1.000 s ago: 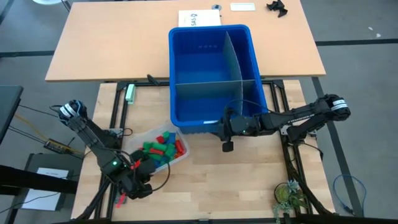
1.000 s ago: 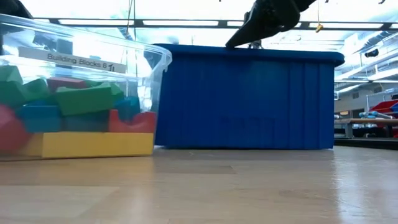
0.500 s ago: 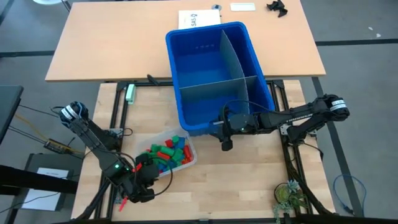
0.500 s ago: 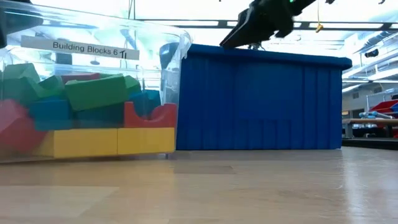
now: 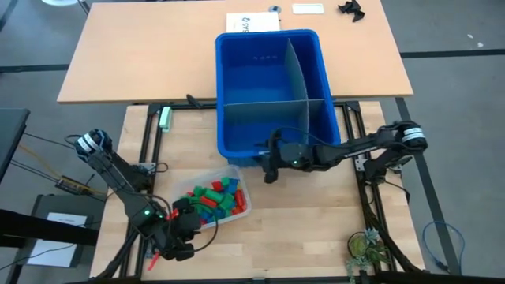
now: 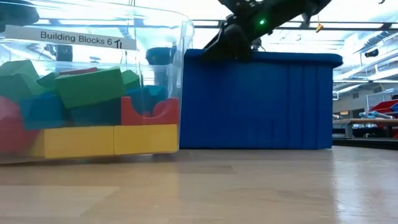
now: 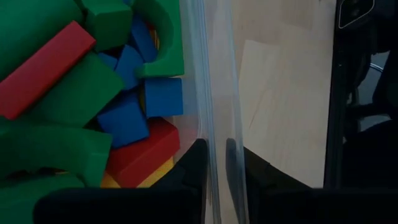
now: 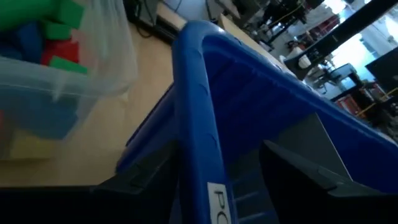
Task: Sort blocks
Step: Pour the blocks on the table from the transparent bin
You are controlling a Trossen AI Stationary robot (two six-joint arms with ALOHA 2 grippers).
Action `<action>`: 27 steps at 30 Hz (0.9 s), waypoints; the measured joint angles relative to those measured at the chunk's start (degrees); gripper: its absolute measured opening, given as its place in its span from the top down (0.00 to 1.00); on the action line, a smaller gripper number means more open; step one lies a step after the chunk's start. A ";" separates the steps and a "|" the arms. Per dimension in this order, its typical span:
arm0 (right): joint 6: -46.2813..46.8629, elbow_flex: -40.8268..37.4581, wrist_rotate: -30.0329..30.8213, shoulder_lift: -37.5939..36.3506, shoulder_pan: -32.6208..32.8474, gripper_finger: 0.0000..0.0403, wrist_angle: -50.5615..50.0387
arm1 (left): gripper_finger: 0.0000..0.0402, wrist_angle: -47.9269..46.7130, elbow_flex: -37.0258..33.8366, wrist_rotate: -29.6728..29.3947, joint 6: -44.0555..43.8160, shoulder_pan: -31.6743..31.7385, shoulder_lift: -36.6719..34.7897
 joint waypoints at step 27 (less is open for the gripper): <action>16.45 -0.02 -5.89 -12.89 20.26 0.46 -24.03 | 0.87 11.16 -0.01 -3.72 19.99 7.78 3.39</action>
